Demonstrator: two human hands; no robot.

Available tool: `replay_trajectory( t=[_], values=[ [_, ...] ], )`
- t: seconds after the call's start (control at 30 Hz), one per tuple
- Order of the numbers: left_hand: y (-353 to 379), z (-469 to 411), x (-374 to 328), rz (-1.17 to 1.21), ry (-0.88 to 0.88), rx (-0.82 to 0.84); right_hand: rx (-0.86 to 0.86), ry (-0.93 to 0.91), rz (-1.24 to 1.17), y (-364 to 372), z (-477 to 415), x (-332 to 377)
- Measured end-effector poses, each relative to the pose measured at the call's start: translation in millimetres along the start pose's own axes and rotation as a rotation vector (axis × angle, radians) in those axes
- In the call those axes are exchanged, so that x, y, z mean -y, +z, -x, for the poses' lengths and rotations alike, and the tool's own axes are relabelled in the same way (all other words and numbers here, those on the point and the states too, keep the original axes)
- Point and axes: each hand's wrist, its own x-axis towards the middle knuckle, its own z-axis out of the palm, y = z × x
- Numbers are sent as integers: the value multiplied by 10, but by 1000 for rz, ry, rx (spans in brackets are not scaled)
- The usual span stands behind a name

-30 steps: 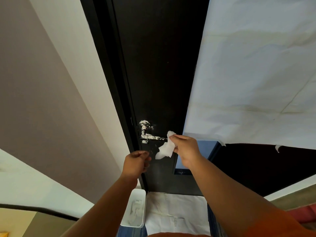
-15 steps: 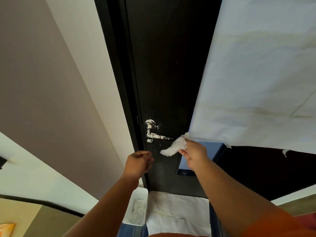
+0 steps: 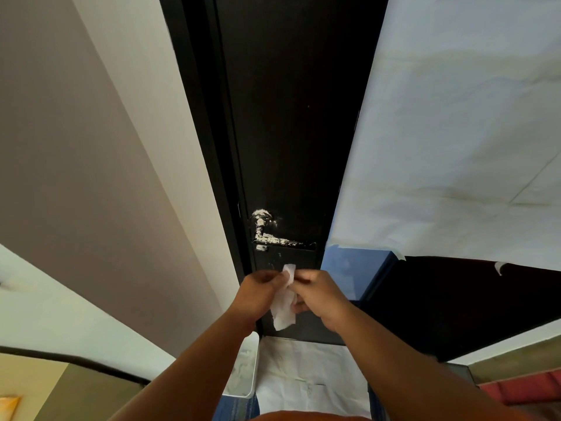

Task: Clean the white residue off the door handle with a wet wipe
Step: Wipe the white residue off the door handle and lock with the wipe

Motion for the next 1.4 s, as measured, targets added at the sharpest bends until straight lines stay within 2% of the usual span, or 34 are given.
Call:
replay_trajectory(
  t=[0.07,0.17,0.37,0.43,0.5,0.6,0.7,0.83,1.07,1.23,1.4],
  values=[
    [-19,-28,17,-43,7,-47,39,-41,82,36,-8,4],
    [-83,-78,45,-38,-14,-103,73,-62,53,62,-27,2],
    [-202,-140,77,252,-111,-296,85,-71,75,61,-98,-6],
    [-254,-160,39,392,-123,-335,34,-56,25,9,-128,-27],
    [-303,-172,-56,559,-92,-341,-84,-46,-58,-82,-166,-37],
    [-366,-224,-168,675,-46,-324,-274,-53,-232,-234,-227,1],
    [-384,-310,-237,745,-45,-287,-312,-127,-238,-333,-275,98],
    [-317,-376,-324,712,-39,-262,-266,-190,-85,-338,-281,205],
    [-219,-492,-451,655,-59,-398,-267,-213,107,-395,-289,224],
    [-132,-420,-276,573,12,-454,-253,-236,167,-444,-286,262],
    [-181,-511,-441,524,-21,-449,-242,-250,198,-470,-290,279]
  ],
)
